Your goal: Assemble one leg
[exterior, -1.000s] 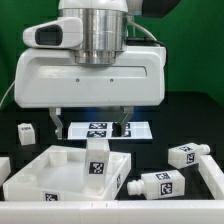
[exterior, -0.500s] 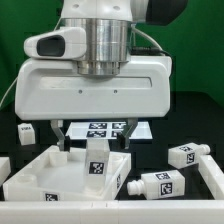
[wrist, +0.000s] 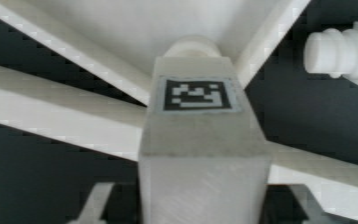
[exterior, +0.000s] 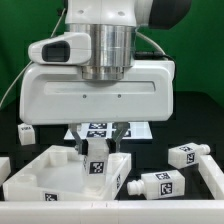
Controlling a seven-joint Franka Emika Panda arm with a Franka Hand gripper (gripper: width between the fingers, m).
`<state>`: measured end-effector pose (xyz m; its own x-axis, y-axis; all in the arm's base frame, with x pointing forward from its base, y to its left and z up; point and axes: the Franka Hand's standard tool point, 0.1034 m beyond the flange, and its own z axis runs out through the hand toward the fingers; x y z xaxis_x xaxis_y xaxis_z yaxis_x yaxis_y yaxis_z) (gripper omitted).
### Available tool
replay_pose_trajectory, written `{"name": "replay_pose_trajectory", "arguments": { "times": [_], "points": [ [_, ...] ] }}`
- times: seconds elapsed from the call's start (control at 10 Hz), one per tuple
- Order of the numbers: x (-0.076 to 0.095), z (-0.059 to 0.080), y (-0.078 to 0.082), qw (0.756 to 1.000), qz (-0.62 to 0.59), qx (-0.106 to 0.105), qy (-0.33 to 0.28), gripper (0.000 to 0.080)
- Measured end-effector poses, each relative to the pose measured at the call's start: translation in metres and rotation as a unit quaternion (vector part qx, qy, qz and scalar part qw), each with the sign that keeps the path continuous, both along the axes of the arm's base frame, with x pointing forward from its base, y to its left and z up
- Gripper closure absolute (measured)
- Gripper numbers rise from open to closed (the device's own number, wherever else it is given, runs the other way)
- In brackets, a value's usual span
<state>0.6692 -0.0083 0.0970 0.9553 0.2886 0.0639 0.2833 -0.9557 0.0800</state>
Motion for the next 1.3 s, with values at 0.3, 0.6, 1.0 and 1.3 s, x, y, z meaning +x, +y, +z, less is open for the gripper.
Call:
{"name": "replay_pose_trajectory", "arguments": {
  "times": [0.3,0.6,1.0,1.3],
  "points": [
    [0.000,0.000,0.000,1.000,-0.014,0.001,-0.001,0.0520],
    [-0.002,0.001,0.002,0.988,-0.147,0.025,-0.038,0.0518],
    [-0.023,-0.002,-0.007,0.883,-0.452,0.115,-0.062,0.0518],
    [-0.025,-0.001,-0.008,0.835,-0.531,0.135,-0.059,0.0503]
  ]
}}
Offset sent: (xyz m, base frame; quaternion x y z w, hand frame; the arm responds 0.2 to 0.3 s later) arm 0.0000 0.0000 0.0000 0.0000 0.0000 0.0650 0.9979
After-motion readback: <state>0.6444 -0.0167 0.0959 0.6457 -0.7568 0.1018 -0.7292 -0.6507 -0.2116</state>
